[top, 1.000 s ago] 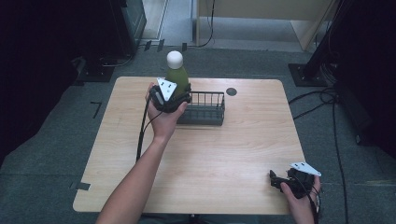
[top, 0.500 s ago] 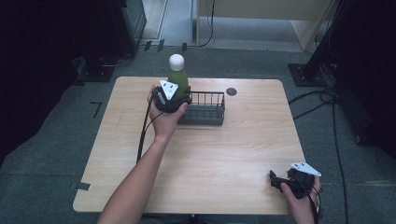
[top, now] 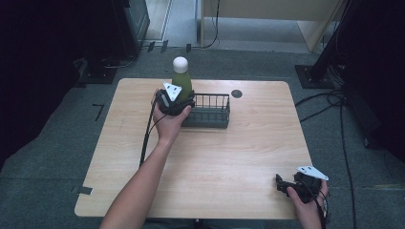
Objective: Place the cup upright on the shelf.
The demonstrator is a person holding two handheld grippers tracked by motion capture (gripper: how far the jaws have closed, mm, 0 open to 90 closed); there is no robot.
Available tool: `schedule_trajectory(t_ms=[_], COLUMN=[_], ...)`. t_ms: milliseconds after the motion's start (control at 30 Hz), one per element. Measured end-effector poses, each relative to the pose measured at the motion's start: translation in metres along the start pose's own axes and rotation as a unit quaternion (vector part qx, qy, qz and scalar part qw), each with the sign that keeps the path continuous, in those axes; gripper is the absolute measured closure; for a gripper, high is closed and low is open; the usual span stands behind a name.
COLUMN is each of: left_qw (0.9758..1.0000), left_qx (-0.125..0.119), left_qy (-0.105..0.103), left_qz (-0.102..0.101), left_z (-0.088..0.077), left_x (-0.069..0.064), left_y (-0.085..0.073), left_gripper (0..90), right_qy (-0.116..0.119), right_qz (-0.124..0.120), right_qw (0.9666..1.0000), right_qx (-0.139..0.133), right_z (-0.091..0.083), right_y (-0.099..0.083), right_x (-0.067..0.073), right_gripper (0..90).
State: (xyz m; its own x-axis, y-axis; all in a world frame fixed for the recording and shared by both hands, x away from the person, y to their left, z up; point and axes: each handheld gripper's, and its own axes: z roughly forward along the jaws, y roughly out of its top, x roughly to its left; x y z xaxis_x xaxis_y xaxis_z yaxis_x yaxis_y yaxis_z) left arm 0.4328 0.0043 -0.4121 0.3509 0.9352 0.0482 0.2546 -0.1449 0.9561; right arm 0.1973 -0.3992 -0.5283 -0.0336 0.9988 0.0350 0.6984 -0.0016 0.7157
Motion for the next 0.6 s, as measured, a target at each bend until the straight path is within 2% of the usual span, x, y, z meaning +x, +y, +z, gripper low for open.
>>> schedule_trajectory(t_ms=[133,300,600], left_qw=[0.9999,0.9998,0.9994], left_qx=[0.005,0.016,0.031], left_qy=[-0.01,-0.009,-0.013], left_qz=[-0.002,-0.011,-0.012], left_z=[0.0026,0.0043,0.0062], left_x=[0.0028,0.0044,0.0081], left_y=[0.0011,0.0036,0.007], left_gripper=[20.8,20.3,18.1], right_qy=[0.0,0.0,-0.001], right_qz=[0.0,-0.001,-0.001], right_qw=[1.0,1.0,1.0], right_qx=[0.0,0.0,0.0], right_z=[0.0,0.0,0.0001], right_y=[0.0,0.0,0.0], right_x=[0.0,0.0,0.0], right_gripper=[0.0,0.0,0.0])
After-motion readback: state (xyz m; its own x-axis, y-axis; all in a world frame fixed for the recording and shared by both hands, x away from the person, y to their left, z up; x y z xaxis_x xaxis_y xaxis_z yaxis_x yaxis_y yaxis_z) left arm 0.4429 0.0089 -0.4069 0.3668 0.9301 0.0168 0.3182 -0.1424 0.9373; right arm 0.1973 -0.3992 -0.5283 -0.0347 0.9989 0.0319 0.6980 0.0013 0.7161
